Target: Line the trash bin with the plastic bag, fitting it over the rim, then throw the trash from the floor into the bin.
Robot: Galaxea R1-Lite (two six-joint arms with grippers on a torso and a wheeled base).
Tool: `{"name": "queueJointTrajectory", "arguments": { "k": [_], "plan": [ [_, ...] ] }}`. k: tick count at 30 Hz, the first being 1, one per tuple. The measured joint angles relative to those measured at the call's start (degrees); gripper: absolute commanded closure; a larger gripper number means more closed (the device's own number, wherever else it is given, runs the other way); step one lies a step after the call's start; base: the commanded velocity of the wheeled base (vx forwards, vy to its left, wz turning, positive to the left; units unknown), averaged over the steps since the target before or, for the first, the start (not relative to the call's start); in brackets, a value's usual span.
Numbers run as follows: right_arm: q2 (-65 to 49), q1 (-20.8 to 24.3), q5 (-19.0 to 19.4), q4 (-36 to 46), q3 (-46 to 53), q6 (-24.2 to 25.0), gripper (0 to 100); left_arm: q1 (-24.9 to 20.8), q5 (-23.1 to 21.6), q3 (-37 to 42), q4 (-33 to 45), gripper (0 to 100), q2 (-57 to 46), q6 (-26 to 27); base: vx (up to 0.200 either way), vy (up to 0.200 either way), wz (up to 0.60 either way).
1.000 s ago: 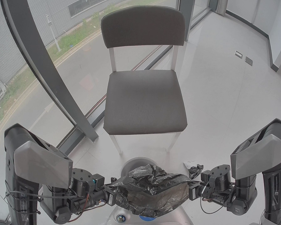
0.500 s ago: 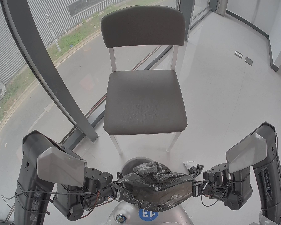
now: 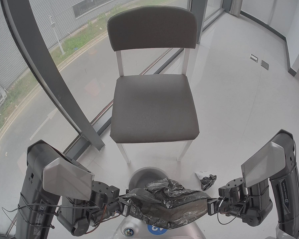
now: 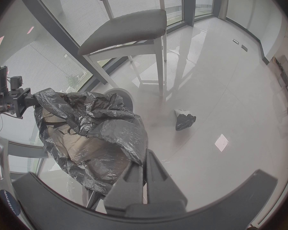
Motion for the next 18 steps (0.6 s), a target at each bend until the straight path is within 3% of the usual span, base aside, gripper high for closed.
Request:
{"name": "queueJointTrajectory", "arguments": {
  "k": [6,18],
  "plan": [
    [-2.95,0.85,-1.87,0.00,3.17,0.05,100,-1.43,2.44,0.39,0.00,100,-0.01,-0.11,0.000,0.000,0.00],
    [-4.72,1.57,-3.01,0.02,3.24,0.44,100,-2.30,2.74,0.00,0.02,100,0.16,-0.77,0.000,0.000,0.00]
  ]
}}
